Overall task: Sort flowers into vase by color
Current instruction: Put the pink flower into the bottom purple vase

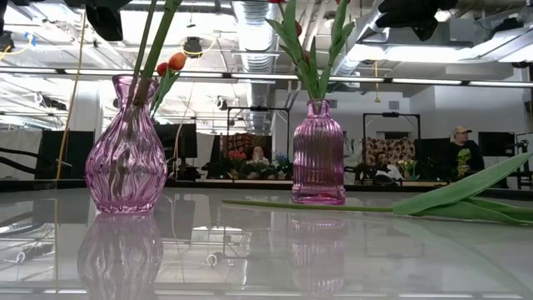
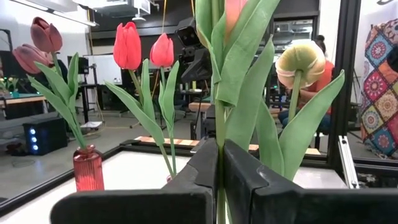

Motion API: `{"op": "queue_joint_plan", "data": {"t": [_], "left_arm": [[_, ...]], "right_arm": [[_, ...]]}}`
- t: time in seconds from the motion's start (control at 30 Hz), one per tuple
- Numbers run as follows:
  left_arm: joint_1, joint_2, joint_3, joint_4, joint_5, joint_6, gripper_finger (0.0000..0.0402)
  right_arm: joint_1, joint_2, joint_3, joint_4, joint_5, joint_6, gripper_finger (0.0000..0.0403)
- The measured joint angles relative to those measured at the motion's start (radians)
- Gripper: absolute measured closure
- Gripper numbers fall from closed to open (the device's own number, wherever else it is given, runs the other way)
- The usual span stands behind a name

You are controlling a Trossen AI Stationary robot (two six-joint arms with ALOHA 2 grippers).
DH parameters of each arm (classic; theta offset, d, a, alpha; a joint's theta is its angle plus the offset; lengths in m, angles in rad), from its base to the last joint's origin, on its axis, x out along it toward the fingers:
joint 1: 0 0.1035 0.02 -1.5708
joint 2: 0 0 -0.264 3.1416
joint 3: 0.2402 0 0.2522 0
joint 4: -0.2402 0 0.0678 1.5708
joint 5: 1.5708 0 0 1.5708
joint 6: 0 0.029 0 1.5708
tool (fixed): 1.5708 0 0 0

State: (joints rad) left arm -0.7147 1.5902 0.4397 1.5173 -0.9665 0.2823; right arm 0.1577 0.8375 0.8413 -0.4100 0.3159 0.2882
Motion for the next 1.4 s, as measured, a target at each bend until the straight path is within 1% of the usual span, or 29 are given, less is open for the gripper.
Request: {"op": "queue_joint_plan", "data": {"t": [0.13,0.47,0.6,0.8,1.03,1.3,1.4], "left_arm": [[0.000,0.000,0.000,0.015,-0.001,0.002,0.0384],[0.000,-0.001,0.000,0.027,-0.014,0.005,0.0312],[-0.006,-0.001,0.000,0.029,-0.024,0.047,0.0291],[-0.050,-0.028,0.001,0.046,-0.122,0.096,0.0266],[-0.113,-0.083,0.002,0.045,-0.206,0.166,0.0242],[-0.156,-0.087,0.002,0.044,-0.244,0.227,0.0236],[-0.181,-0.087,0.002,0.044,-0.309,0.268,0.0236]], "right_arm": [[0.000,0.000,0.000,0.000,0.000,0.000,0.0235],[0.000,0.000,0.000,0.000,0.000,0.000,0.0235],[0.000,0.000,0.000,0.000,0.000,0.000,0.0235],[0.000,0.000,0.000,0.000,0.000,0.000,0.0235],[0.000,0.000,0.000,0.000,-0.001,0.002,0.0235],[0.000,0.000,0.000,-0.001,-0.003,0.002,0.0235],[0.000,0.000,0.000,-0.005,-0.029,0.002,0.0235]]}}
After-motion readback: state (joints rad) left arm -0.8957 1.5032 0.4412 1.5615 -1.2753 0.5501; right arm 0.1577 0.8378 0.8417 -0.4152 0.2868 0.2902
